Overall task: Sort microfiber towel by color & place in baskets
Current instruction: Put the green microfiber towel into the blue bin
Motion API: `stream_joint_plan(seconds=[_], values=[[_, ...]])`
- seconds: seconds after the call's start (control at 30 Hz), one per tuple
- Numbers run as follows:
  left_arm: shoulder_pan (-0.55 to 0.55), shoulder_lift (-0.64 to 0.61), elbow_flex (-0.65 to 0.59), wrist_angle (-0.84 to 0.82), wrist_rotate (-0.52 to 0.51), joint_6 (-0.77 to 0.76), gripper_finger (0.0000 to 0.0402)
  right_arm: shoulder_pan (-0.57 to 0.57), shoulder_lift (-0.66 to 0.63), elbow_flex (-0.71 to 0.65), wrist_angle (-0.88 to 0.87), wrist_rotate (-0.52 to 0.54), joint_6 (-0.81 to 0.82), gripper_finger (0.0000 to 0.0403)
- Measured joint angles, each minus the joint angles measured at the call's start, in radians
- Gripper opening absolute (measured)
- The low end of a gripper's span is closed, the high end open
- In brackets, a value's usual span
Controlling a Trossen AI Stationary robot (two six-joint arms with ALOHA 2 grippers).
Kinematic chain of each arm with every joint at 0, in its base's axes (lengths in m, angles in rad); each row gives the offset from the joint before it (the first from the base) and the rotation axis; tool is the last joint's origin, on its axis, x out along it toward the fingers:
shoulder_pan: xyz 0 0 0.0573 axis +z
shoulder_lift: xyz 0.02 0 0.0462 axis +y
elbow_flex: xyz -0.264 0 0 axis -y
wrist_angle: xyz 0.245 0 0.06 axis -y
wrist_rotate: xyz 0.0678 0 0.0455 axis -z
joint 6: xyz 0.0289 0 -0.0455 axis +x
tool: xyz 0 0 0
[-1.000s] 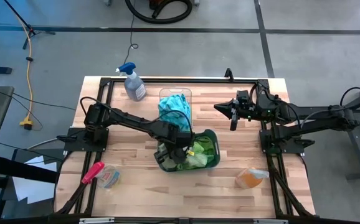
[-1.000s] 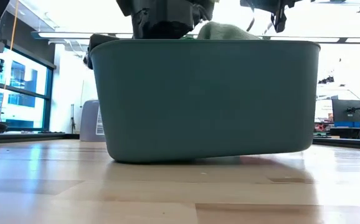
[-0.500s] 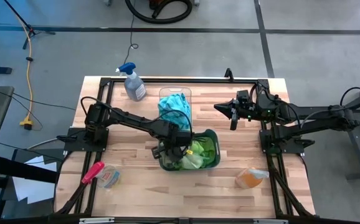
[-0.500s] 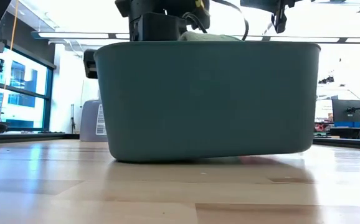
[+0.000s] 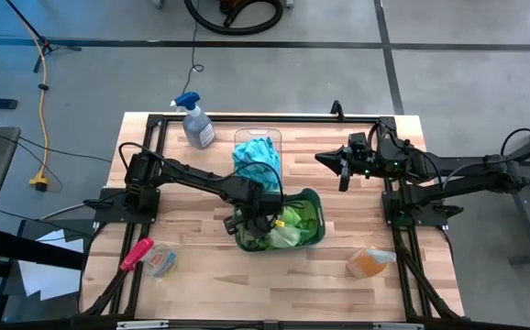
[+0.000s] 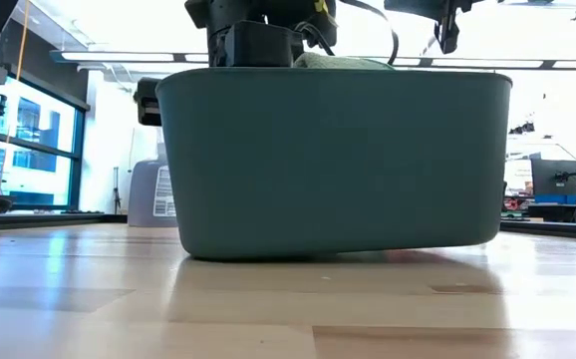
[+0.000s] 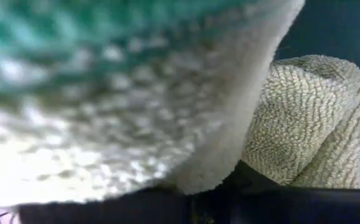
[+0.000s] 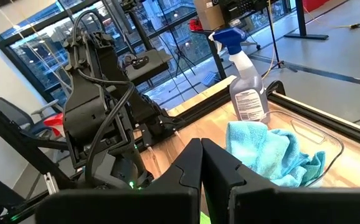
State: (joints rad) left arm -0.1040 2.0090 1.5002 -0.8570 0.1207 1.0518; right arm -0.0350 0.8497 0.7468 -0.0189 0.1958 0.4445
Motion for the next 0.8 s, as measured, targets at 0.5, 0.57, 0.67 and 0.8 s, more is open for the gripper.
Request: stream_joint_plan(seconds=[0.5,0.57,0.67,0.8], values=[[-0.008,0.004,0.156,-0.038,-0.012,-0.108,0.0158,0.0,0.0,0.0,0.0,0.003,-0.017,0.0],[-0.015,0.003,0.185,-0.066,-0.033,-0.108,0.017,0.0,0.0,0.0,0.0,0.002,-0.016,0.0],[-0.023,0.0,0.212,-0.095,-0.072,-0.108,0.0179,0.0,0.0,0.0,0.0,0.002,-0.024,0.0],[-0.023,0.0,0.243,-0.181,-0.153,-0.111,0.0181,0.0,0.0,0.0,0.0,0.002,-0.026,0.0]])
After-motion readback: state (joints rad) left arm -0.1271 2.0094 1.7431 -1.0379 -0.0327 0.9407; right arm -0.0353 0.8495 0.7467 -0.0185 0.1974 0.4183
